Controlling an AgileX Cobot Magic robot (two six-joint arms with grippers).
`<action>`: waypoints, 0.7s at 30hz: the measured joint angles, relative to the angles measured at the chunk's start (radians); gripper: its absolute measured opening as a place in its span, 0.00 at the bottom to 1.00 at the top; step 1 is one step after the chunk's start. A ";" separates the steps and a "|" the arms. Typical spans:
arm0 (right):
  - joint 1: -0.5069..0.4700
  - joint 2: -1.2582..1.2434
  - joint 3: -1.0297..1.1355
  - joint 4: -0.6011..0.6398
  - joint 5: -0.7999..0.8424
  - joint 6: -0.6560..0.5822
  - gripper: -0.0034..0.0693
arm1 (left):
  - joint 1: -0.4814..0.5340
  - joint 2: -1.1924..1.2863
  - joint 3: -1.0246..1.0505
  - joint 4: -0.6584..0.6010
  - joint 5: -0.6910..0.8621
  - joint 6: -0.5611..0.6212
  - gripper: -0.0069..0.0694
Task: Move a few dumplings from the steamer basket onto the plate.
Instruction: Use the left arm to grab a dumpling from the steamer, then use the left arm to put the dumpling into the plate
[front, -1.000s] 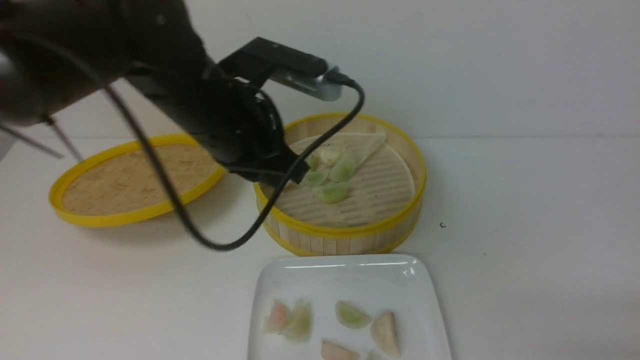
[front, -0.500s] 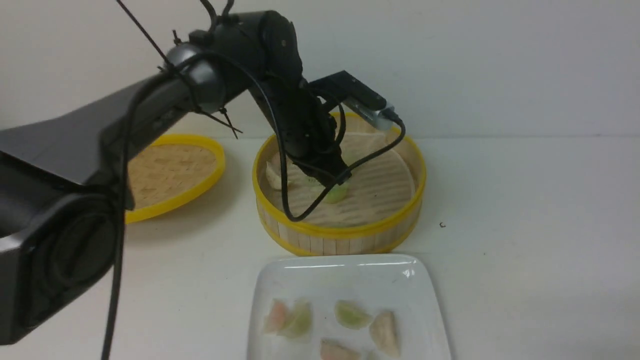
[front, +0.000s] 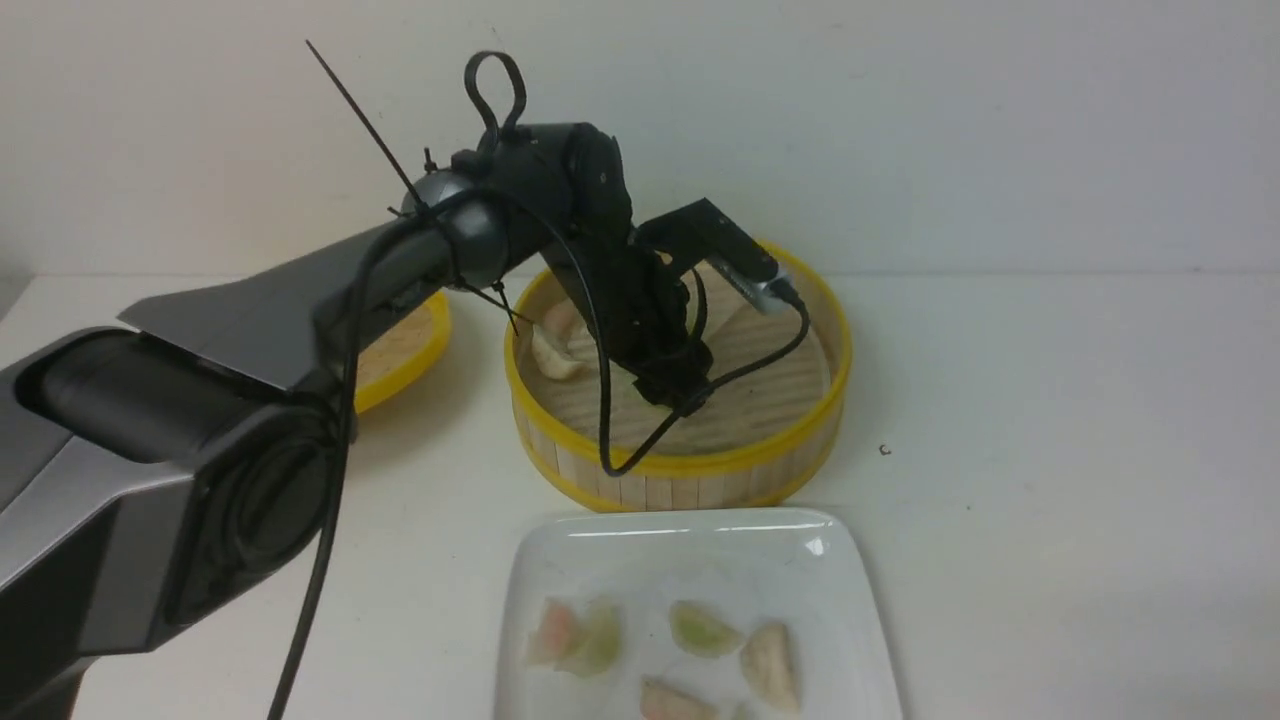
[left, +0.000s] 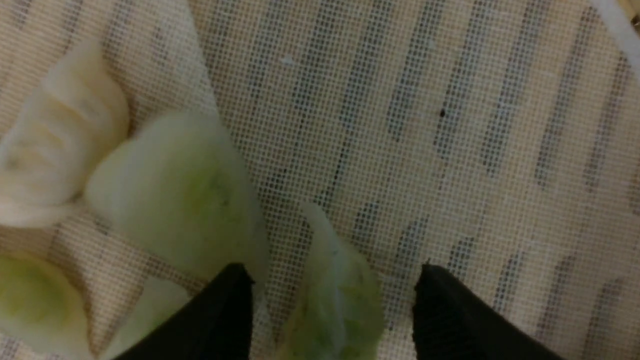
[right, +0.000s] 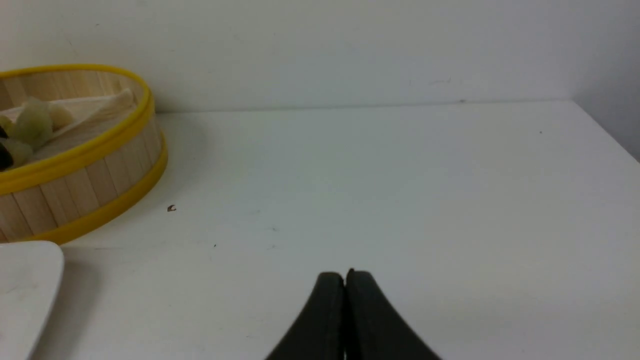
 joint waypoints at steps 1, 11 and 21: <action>0.000 0.000 0.000 0.000 0.000 0.000 0.03 | 0.000 0.005 -0.005 0.003 0.000 0.003 0.58; 0.000 0.000 0.000 0.000 0.000 0.000 0.03 | 0.000 -0.050 -0.039 0.033 0.187 -0.162 0.36; 0.000 0.000 0.000 0.000 0.001 0.000 0.03 | -0.017 -0.447 0.258 -0.043 0.249 -0.293 0.36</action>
